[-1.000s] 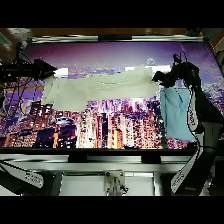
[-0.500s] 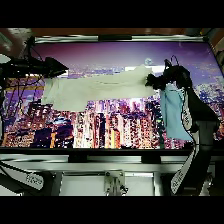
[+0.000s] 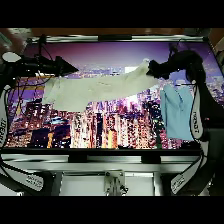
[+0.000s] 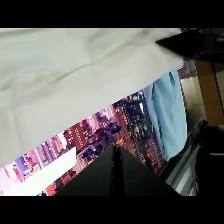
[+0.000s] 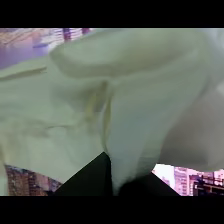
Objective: Fold the shirts.
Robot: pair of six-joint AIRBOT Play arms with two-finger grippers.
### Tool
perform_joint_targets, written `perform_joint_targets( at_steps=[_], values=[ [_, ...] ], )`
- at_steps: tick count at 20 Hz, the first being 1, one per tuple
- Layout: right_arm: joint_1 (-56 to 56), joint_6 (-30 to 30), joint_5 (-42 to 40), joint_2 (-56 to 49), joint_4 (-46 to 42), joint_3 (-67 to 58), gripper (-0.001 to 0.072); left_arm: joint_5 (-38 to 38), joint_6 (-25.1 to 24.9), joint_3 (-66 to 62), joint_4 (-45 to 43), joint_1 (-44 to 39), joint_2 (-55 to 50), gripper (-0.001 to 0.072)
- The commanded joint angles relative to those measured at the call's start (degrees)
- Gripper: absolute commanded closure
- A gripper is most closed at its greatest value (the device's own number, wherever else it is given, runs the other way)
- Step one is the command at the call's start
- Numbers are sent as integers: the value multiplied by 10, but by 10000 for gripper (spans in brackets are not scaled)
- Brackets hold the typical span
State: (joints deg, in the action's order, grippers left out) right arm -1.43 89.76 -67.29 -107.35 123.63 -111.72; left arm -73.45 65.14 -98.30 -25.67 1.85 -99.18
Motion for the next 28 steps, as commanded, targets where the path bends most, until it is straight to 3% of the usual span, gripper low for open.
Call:
perform_joint_targets(
  at_steps=[1,7,11,13,18,24,28],
  values=[
    [21,-11,-45,109,2,-1,651,35,1,25,-14,-57,-1,678],
    [92,-59,-163,232,-40,-1,650,140,1,106,-13,-155,-5,678],
    [133,-91,-192,288,-41,-1,650,204,9,108,-13,-220,-22,678],
    [150,-98,-200,309,-42,-1,650,212,34,108,-12,-258,-34,678],
    [170,-98,-230,323,-56,0,650,198,35,108,-6,-348,-42,678],
    [170,-58,-263,336,-64,-1,649,173,49,108,-21,-260,26,680],
    [174,-32,-192,327,-71,0,650,173,98,108,-135,-150,148,680]
  ],
)
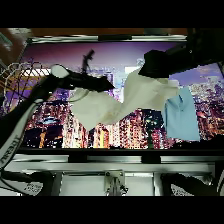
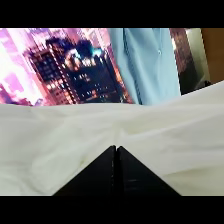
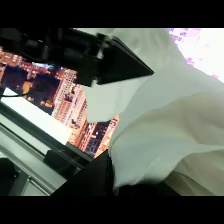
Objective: Fold the shirts.
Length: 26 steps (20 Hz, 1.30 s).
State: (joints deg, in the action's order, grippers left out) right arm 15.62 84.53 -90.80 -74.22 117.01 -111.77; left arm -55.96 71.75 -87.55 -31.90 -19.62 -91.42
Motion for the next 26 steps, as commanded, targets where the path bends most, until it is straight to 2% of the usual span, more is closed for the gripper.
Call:
perform_joint_targets(
  at_steps=[1,5,9,14,15,16,17,20,23,26],
  values=[
    [7,26,68,-14,-4,0,650,-2,42,0,-96,97,106,680],
    [38,57,182,-84,17,0,649,2,47,0,-123,253,240,679],
    [123,97,319,-199,45,0,649,2,47,0,-123,398,342,679],
    [221,104,450,-346,104,0,647,-29,47,0,-123,477,395,678],
    [235,104,476,-366,114,0,550,-42,46,0,-123,478,396,678],
    [245,96,501,-378,115,0,284,-54,46,0,-123,477,394,678],
    [248,80,518,-384,115,0,157,-65,46,0,-123,476,393,678],
    [227,39,486,-374,110,0,157,-83,46,9,-123,476,392,678],
    [181,12,370,-337,74,0,157,-87,44,28,-123,476,392,678],
    [127,12,213,-282,-73,0,158,-87,44,42,-123,476,392,678]
  ],
)
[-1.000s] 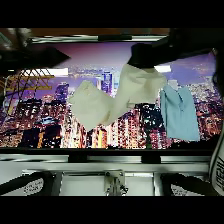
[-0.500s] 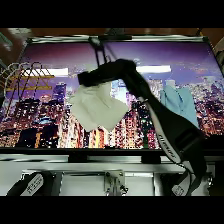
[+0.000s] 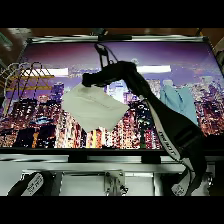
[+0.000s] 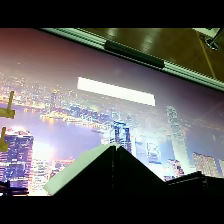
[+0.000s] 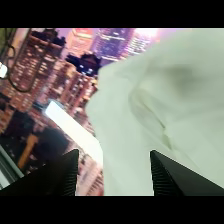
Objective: Fold the shirts.
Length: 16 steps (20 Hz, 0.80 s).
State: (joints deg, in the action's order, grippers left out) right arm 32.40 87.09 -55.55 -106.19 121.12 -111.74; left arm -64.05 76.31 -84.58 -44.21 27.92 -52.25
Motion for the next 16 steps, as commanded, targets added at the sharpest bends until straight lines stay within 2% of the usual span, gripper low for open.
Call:
perform_joint_targets(
  at_steps=[1,3,5,6,7,8,11,13,16],
  values=[
    [-65,-14,-204,55,-175,0,158,-6,-3,12,0,1,0,678],
    [-125,-9,-321,76,-221,7,158,-6,-8,12,0,1,1,678],
    [-175,-9,-364,106,-189,77,158,-6,-8,12,0,1,1,678],
    [-187,-15,-344,130,-171,143,157,-6,-8,12,0,1,1,678],
    [-190,-21,-303,156,-146,215,122,-6,-9,12,0,1,1,678],
    [-189,-23,-247,181,-99,293,48,-6,-13,12,0,1,1,678],
    [-171,-17,-76,207,54,462,48,-7,-13,12,0,1,1,678],
    [-153,-18,-1,198,115,509,48,-10,-13,12,0,1,1,678],
    [-115,-18,45,178,132,515,48,-12,-21,12,0,1,1,678]
  ],
)
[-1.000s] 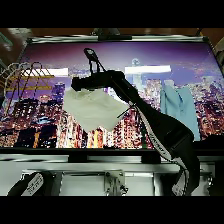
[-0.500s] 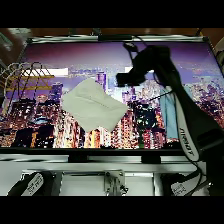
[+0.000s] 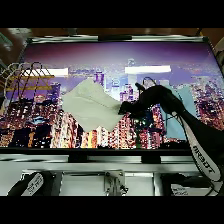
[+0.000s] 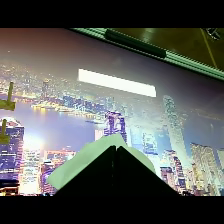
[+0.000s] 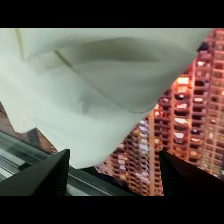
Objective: Fold the shirts.
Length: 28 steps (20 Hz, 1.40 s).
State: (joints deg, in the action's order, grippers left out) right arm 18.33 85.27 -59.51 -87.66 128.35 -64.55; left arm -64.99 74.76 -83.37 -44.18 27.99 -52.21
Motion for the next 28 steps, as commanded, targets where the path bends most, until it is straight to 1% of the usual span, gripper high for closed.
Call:
perform_joint_targets(
  at_steps=[1,3,6,8,9,10,11,12,13,15,17,20,21,23,26,28],
  values=[
    [34,-2,95,-14,60,43,48,-2,-6,0,0,0,0,678],
    [42,-8,126,-28,82,43,48,-2,-6,0,0,0,0,678],
    [44,-8,192,-37,147,43,48,-2,-6,0,0,0,0,678],
    [44,-8,196,-49,192,43,52,-2,-5,0,0,0,0,678],
    [44,-8,185,-56,204,43,93,-2,-5,0,1,0,1,678],
    [44,-8,175,-59,208,43,234,-2,-5,0,2,0,1,678],
    [44,-8,173,-59,208,43,446,-2,-5,0,2,0,1,678],
    [44,-6,174,-58,212,41,622,-2,-5,0,2,0,1,678],
    [43,5,173,-56,211,32,650,-2,-5,0,2,0,1,678],
    [34,53,171,-46,211,-1,650,-2,-5,0,2,0,0,678],
    [9,79,148,-32,208,-56,651,-2,-6,0,2,0,0,677],
    [-62,78,46,-25,207,-189,651,-2,-6,0,2,0,0,678],
    [-91,75,11,-25,207,-244,651,-2,-5,0,2,0,0,678],
    [-150,45,-24,-25,206,-349,651,-3,-5,0,2,0,1,678],
    [-243,-13,-18,-25,200,-466,651,-6,-5,0,5,-5,1,677],
    [-302,-38,-15,-25,199,-502,651,-9,-5,0,9,-12,1,677]
  ],
)
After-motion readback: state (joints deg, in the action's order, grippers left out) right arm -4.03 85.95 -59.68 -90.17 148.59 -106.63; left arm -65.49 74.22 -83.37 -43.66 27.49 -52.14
